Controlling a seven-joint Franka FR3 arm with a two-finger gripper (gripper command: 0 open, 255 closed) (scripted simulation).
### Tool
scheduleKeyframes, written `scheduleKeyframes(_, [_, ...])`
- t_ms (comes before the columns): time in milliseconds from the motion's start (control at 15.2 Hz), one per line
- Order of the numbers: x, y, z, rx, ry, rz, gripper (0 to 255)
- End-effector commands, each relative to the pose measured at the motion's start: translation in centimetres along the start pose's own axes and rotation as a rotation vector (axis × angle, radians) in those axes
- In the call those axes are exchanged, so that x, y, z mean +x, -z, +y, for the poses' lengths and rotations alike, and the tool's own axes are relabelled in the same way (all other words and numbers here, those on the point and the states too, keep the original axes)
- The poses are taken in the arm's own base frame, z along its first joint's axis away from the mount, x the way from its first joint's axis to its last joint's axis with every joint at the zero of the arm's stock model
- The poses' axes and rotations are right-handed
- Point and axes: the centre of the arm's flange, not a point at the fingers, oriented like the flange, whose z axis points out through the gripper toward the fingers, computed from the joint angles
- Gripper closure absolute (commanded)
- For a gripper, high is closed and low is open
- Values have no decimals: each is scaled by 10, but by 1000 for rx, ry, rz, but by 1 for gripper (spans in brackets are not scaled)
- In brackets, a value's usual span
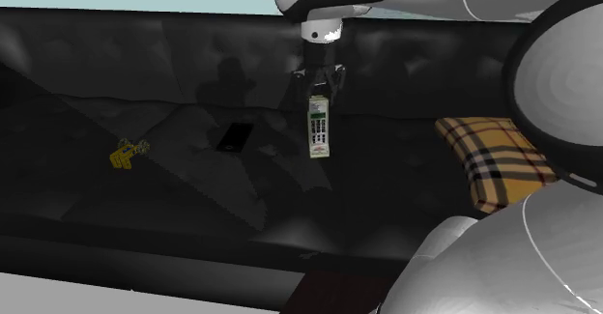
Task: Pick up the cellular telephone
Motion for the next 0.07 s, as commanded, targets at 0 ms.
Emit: scheduleKeyframes(0, [0, 4, 0, 0, 0, 0, 255])
